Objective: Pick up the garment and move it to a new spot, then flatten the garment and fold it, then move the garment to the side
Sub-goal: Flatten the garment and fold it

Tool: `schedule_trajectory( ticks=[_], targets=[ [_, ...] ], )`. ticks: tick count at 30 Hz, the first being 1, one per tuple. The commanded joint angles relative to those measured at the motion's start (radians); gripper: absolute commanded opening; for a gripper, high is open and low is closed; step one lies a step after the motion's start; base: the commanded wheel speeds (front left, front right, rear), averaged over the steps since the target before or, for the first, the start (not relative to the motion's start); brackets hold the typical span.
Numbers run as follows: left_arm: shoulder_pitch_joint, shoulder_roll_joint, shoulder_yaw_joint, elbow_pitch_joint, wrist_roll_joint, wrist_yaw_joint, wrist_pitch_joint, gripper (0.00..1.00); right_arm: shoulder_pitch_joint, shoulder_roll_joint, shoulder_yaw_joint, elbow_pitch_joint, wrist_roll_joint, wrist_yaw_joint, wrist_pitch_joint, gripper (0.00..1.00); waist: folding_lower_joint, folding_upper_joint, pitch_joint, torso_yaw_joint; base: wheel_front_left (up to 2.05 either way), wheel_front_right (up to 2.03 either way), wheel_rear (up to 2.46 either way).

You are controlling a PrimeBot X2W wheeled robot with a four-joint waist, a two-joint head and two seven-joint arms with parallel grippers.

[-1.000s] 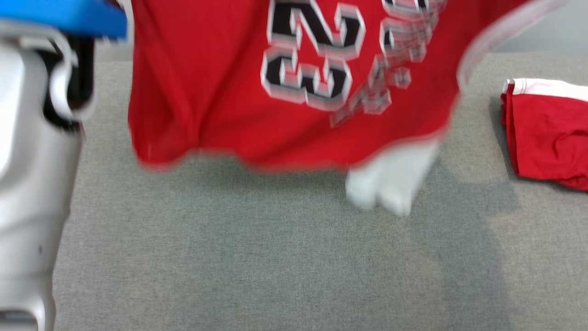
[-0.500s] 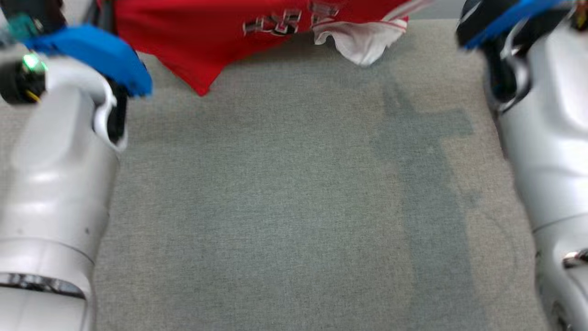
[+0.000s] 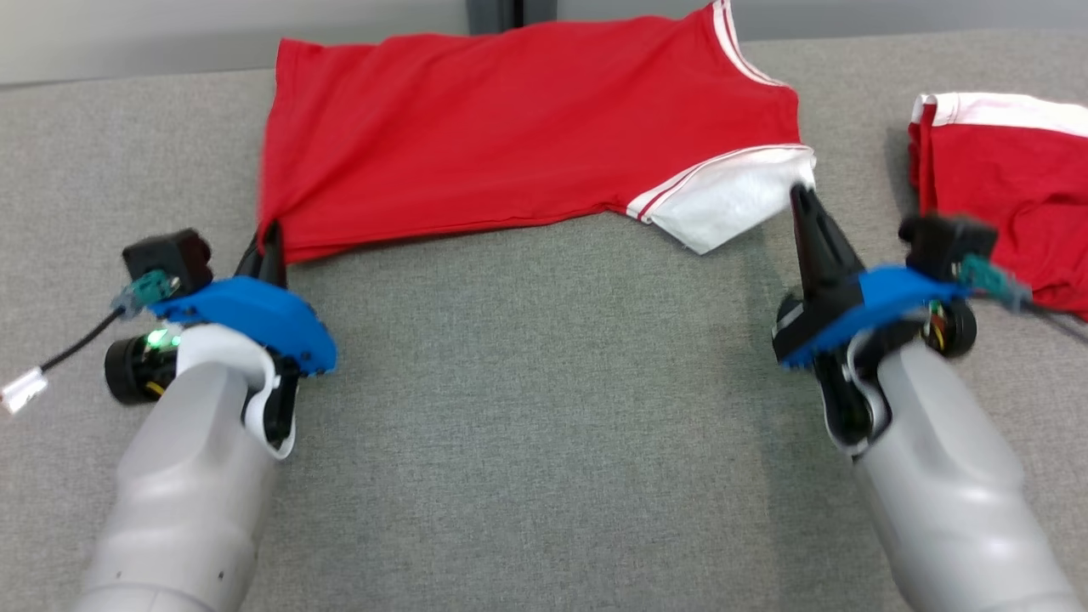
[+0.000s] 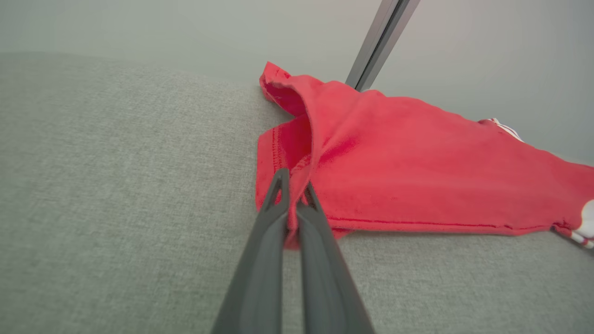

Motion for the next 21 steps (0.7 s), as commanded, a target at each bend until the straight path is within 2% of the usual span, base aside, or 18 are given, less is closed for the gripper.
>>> schedule_trajectory(
  ticks=[1,2,3,8,12,17,21],
  targets=[
    [0.056,0.021,0.016,-0.038,0.017,0.015,-0.005,0.0,0.079,-0.01,-0.02,-0.047,-0.002,0.0,-0.004,0.0,0.0001,-0.0003,-0.016,-0.008,0.0,0.0,0.0],
    [0.09,0.021,0.03,-0.076,0.026,0.023,-0.005,0.0,0.128,-0.008,-0.041,-0.098,-0.001,0.0,-0.004,0.0,0.0001,-0.0003,-0.026,-0.004,0.0,0.0,0.0],
    [0.09,0.021,0.03,-0.076,0.026,0.023,-0.005,0.0,0.128,-0.008,-0.041,-0.098,-0.001,0.0,-0.004,0.0,0.0001,-0.0003,-0.026,-0.004,0.0,0.0,0.0],
    [0.259,0.03,0.083,-0.25,0.078,0.055,-0.005,0.0,0.381,0.01,-0.151,-0.337,-0.041,0.0,-0.004,0.0,0.0001,-0.0003,-0.078,0.014,0.0,0.0,0.0],
    [0.392,0.045,0.081,-0.377,0.125,0.074,-0.005,0.0,0.57,0.027,-0.18,-0.521,-0.083,0.0,-0.005,0.0,0.0001,-0.0003,-0.116,0.022,0.0,0.0,0.0],
    [0.564,0.082,0.081,-0.558,0.132,0.147,0.054,0.0,0.762,0.037,-0.185,-0.716,-0.127,0.0,0.026,0.0,0.0001,-0.0003,-0.138,0.02,0.0,0.0,0.0],
    [0.71,0.128,0.082,-0.794,0.134,0.221,0.166,0.0,0.886,0.039,-0.192,-0.866,-0.14,0.0,0.096,0.0,0.0001,-0.0003,-0.149,0.023,0.0,0.0,0.0]
  ],
)
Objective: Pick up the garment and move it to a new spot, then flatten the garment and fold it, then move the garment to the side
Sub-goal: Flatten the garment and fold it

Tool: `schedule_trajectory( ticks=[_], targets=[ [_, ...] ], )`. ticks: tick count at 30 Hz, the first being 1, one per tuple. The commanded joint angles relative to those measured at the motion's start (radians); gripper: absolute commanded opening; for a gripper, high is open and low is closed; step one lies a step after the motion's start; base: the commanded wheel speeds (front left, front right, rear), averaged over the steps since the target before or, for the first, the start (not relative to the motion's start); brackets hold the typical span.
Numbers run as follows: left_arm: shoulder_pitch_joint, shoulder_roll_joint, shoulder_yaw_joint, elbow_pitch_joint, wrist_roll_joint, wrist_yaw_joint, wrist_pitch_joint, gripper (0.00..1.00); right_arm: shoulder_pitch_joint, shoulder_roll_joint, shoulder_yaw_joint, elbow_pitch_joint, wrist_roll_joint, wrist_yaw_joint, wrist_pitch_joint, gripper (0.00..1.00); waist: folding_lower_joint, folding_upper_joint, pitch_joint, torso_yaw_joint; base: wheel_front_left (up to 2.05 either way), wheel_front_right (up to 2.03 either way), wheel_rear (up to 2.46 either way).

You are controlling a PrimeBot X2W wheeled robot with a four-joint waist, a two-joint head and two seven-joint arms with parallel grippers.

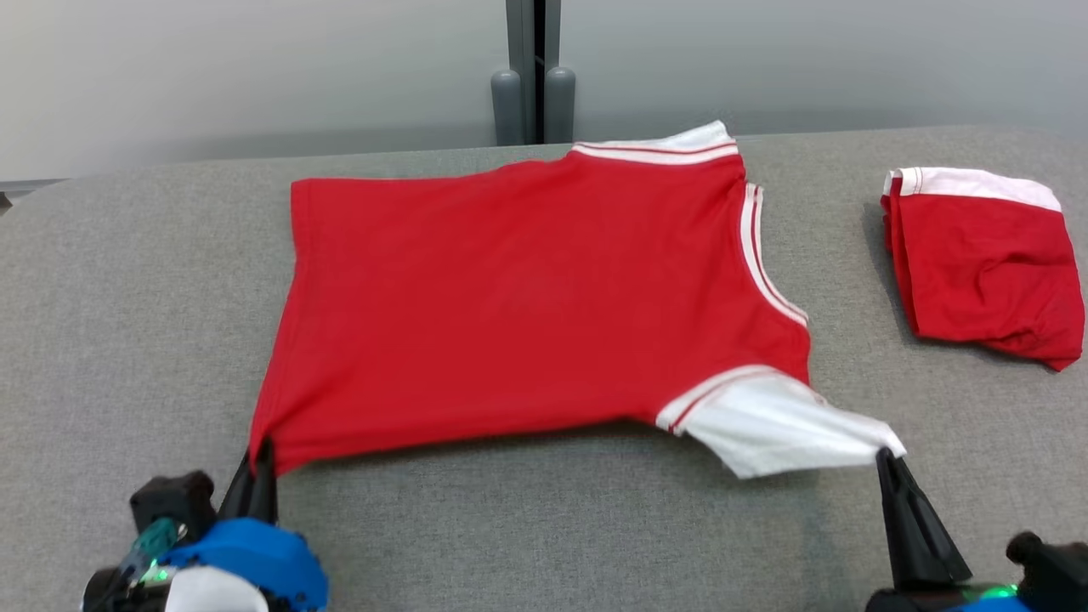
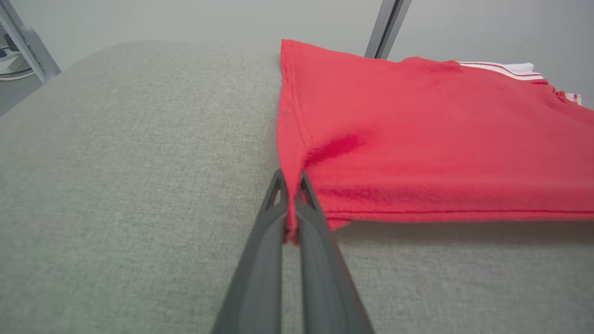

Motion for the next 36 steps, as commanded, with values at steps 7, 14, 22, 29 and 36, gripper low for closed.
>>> schedule_trajectory(
  ticks=[7,14,22,29,36],
  targets=[
    [0.212,0.089,0.02,-0.398,0.015,0.136,0.195,0.0,0.123,0.0,-0.025,-0.17,0.017,0.0,0.076,0.0,0.0002,0.0002,-0.011,-0.006,0.0,0.0,0.0],
    [0.256,0.129,0.024,-0.555,-0.018,0.162,0.328,0.0,0.101,0.0,-0.038,-0.199,0.007,0.0,0.115,0.0,0.0002,0.0002,-0.001,-0.009,0.0,0.0,0.0],
    [0.142,0.135,0.012,-0.471,-0.096,0.096,0.424,0.0,-0.065,0.0,-0.022,-0.092,-0.038,0.0,0.135,0.0,0.0002,0.0002,0.067,-0.002,0.0,0.0,0.0],
    [0.015,0.137,0.021,-0.357,-0.16,0.022,0.448,0.0,-0.314,-0.056,0.012,0.097,-0.045,0.0,0.124,0.0,0.0002,0.0002,0.141,0.017,0.0,0.0,0.0],
    [-0.116,0.141,0.006,-0.255,-0.174,-0.044,0.465,0.0,-0.549,-0.118,0.067,0.348,-0.02,0.0,0.103,0.0,0.0002,0.0002,0.179,0.038,0.0,0.0,0.0]
  ],
)
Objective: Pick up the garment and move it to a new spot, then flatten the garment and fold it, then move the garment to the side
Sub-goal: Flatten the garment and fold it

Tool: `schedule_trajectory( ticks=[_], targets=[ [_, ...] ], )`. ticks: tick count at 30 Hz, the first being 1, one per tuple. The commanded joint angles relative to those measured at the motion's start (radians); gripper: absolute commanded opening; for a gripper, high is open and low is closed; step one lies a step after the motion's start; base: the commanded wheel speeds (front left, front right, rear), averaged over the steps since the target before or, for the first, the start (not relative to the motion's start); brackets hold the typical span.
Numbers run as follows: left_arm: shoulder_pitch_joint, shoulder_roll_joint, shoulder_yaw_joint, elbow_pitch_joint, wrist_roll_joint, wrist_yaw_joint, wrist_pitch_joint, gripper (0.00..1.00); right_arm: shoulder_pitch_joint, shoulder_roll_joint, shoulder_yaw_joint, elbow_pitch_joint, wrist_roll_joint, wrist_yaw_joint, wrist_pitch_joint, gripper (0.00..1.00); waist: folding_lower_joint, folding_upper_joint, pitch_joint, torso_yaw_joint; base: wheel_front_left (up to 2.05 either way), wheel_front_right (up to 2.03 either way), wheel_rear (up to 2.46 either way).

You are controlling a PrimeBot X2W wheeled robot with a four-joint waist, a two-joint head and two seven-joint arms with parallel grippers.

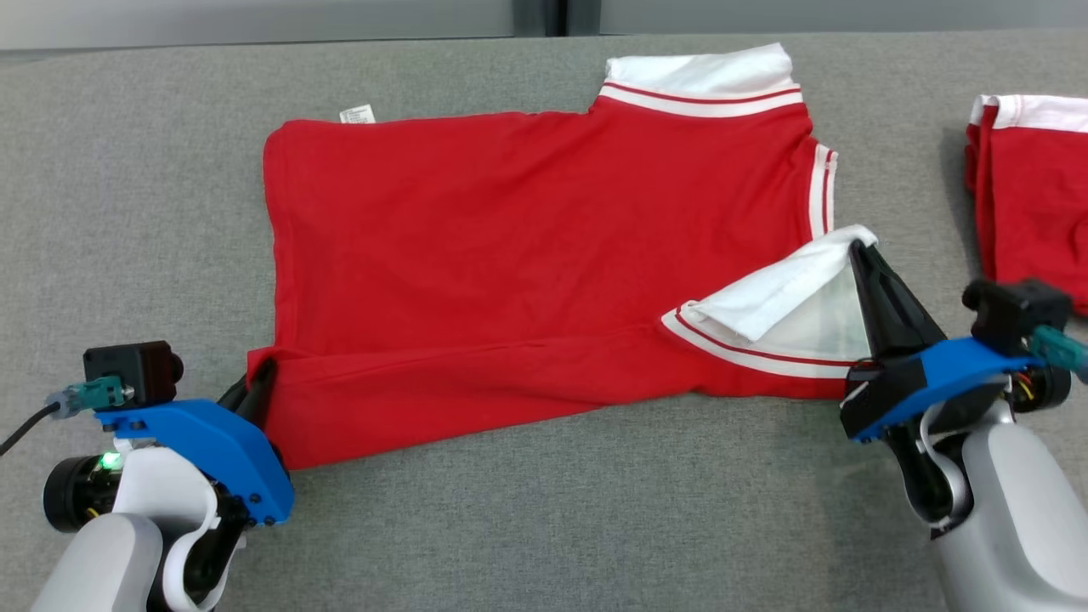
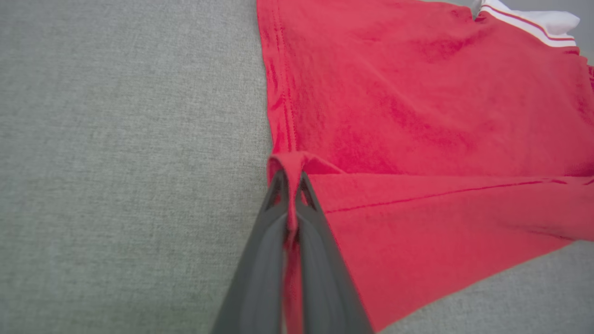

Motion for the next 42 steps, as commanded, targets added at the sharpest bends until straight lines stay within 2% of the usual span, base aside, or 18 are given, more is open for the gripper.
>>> schedule_trajectory(
  ticks=[1,4,5,6,7,8,10,11,15,20,23,30,42],
  targets=[
    [-0.033,-0.003,-0.006,0.026,0.001,-0.018,-0.006,0.0,-0.056,-0.016,0.014,0.068,0.012,0.0,-0.01,0.0,-0.0003,-0.0002,0.011,0.011,0.0,0.0,0.0],
    [-0.063,-0.016,-0.024,0.066,0.004,-0.042,-0.019,0.0,-0.112,-0.022,0.027,0.167,0.02,0.0,-0.032,0.0,-0.0003,-0.0002,0.018,0.018,0.0,0.0,0.0],
    [-0.071,-0.02,-0.028,0.079,0.005,-0.048,-0.027,0.21,-0.129,-0.023,0.032,0.193,0.023,0.0,-0.044,0.0,-0.0003,-0.0002,0.021,0.021,0.0,0.0,0.0],
    [-0.077,-0.026,-0.029,0.09,0.004,-0.055,-0.038,0.44,-0.141,-0.021,0.036,0.215,0.026,0.0,-0.06,0.11,-0.0003,-0.0002,0.023,0.022,0.0,0.0,0.0],
    [-0.082,-0.033,-0.03,0.1,0.0,-0.063,-0.051,1.0,-0.149,-0.019,0.04,0.236,0.026,0.0,-0.077,0.72,-0.0003,-0.0002,0.024,0.023,0.0,0.0,0.0],
    [-0.086,-0.039,-0.029,0.112,0.001,-0.067,-0.067,1.0,-0.155,-0.017,0.044,0.255,0.027,0.0,-0.099,1.0,-0.0003,-0.0002,0.024,0.024,0.0,0.0,0.0],
    [-0.092,-0.052,-0.026,0.126,0.005,-0.073,-0.108,1.0,-0.162,-0.017,0.049,0.282,0.022,0.0,-0.145,1.0,-0.0003,-0.0002,0.024,0.024,0.0,0.0,0.0],
    [-0.096,-0.067,-0.009,0.132,0.02,-0.06,-0.18,1.0,-0.162,-0.015,0.048,0.294,0.012,0.0,-0.181,1.0,-0.0003,-0.0002,0.021,0.022,0.0,0.0,0.0],
    [-0.074,-0.093,0.007,0.135,0.061,-0.041,-0.327,1.0,-0.117,-0.011,0.018,0.259,-0.018,0.0,-0.215,1.0,-0.0003,-0.0002,0.008,0.02,0.0,0.0,0.0],
    [-0.043,-0.117,0.017,0.111,0.143,-0.003,-0.533,1.0,-0.015,0.014,-0.049,0.109,-0.067,0.0,-0.218,1.0,-0.0003,-0.0002,-0.022,0.014,0.0,0.0,0.0],
    [-0.013,-0.115,0.014,0.112,0.186,0.025,-0.597,1.0,0.066,0.028,-0.078,0.022,-0.087,0.0,-0.219,1.0,-0.0003,-0.0002,-0.046,0.007,0.0,0.0,0.0],
    [0.06,-0.099,0.01,0.106,0.244,0.044,-0.641,1.0,0.217,0.06,-0.092,-0.106,-0.123,0.0,-0.213,1.0,-0.0003,-0.0002,-0.094,-0.007,0.0,0.0,0.0],
    [0.158,-0.099,0.007,0.123,0.287,-0.002,-0.656,1.0,0.36,0.093,-0.099,-0.245,-0.142,0.0,-0.136,1.0,-0.0003,-0.0002,-0.141,-0.021,0.0,0.0,0.0]
  ],
)
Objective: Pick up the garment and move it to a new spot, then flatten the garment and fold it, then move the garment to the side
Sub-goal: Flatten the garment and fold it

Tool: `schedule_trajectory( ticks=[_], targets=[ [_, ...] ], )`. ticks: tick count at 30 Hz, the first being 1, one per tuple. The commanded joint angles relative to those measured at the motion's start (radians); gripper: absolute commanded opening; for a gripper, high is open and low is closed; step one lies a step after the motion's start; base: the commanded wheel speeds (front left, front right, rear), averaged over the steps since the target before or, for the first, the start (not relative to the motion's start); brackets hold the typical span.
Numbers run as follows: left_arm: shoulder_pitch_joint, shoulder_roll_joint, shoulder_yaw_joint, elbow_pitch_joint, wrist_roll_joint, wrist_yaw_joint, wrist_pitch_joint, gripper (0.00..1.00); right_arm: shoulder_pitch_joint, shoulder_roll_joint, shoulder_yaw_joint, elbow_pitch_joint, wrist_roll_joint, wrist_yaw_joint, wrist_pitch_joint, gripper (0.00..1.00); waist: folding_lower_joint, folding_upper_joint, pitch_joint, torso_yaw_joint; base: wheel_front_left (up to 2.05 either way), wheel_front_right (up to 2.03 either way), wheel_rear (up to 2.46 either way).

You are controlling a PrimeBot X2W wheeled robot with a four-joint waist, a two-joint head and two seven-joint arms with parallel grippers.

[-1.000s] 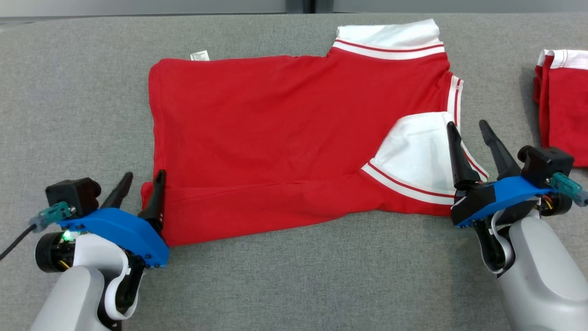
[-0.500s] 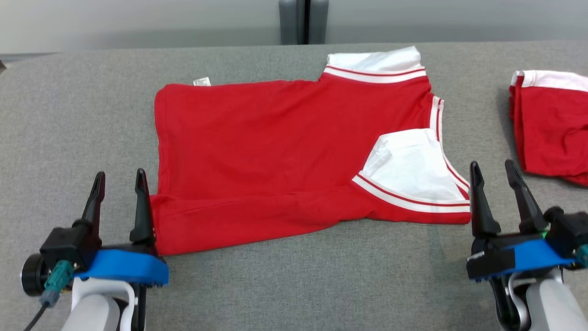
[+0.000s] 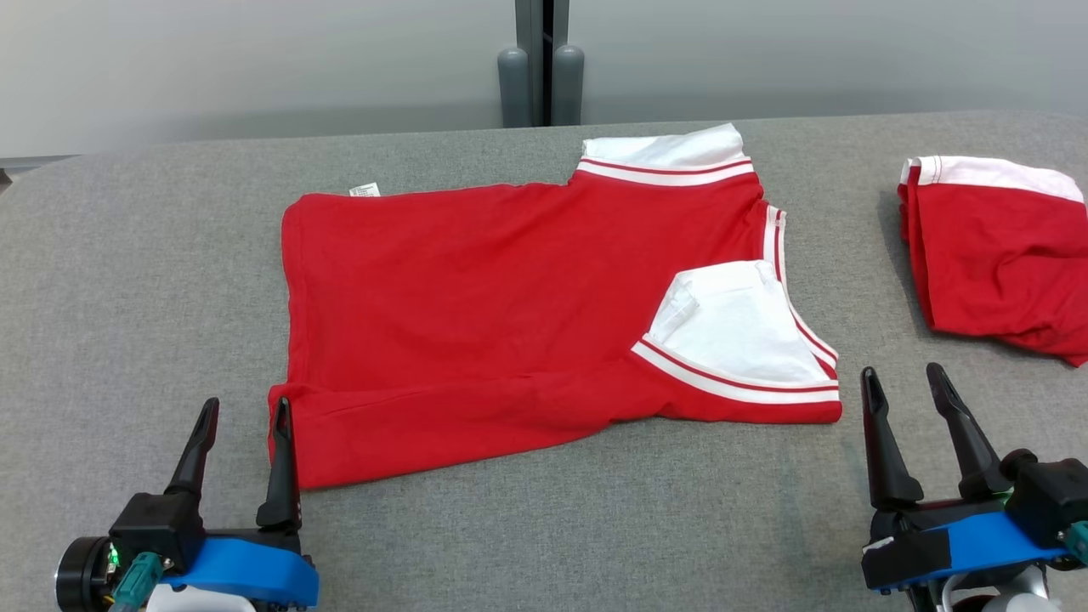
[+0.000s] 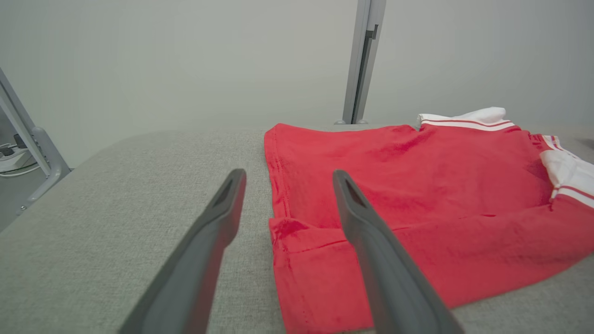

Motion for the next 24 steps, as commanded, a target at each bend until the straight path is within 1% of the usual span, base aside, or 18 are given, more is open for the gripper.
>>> schedule_trajectory(
  ticks=[1,6,10,14,20,24],
  targets=[
    [0.005,-0.001,0.007,0.005,0.002,-0.008,-0.006,1.0,0.018,0.003,-0.005,-0.01,0.001,0.0,0.005,1.0,0.0001,0.0001,-0.001,0.0,0.0,0.0,0.0],
    [0.0,-0.008,0.01,0.007,0.014,-0.028,-0.005,1.0,0.009,0.006,-0.006,-0.011,-0.002,0.0,0.015,1.0,0.0001,0.0001,0.002,0.002,0.0,0.0,0.0],
    [-0.001,-0.02,0.006,0.051,-0.007,-0.052,-0.005,1.0,-0.018,-0.005,0.003,0.025,-0.002,0.0,0.034,1.0,0.0001,0.0001,0.019,0.002,0.0,0.0,0.0],
    [-0.02,-0.034,0.002,0.127,-0.038,-0.081,0.002,1.0,-0.056,-0.014,0.004,0.111,0.004,0.0,0.041,1.0,0.0001,0.0001,0.047,0.009,0.0,0.0,0.0],
    [-0.069,-0.051,-0.005,0.236,-0.078,-0.13,0.012,1.0,-0.151,-0.027,0.004,0.306,0.027,0.0,0.037,1.0,0.0001,0.0001,0.087,0.02,0.0,0.0,0.0],
    [-0.116,-0.058,-0.021,0.3,-0.101,-0.163,0.05,1.0,-0.222,-0.036,0.013,0.429,0.037,0.0,0.049,1.0,0.0001,0.0001,0.105,0.033,0.0,0.0,0.0]
  ],
)
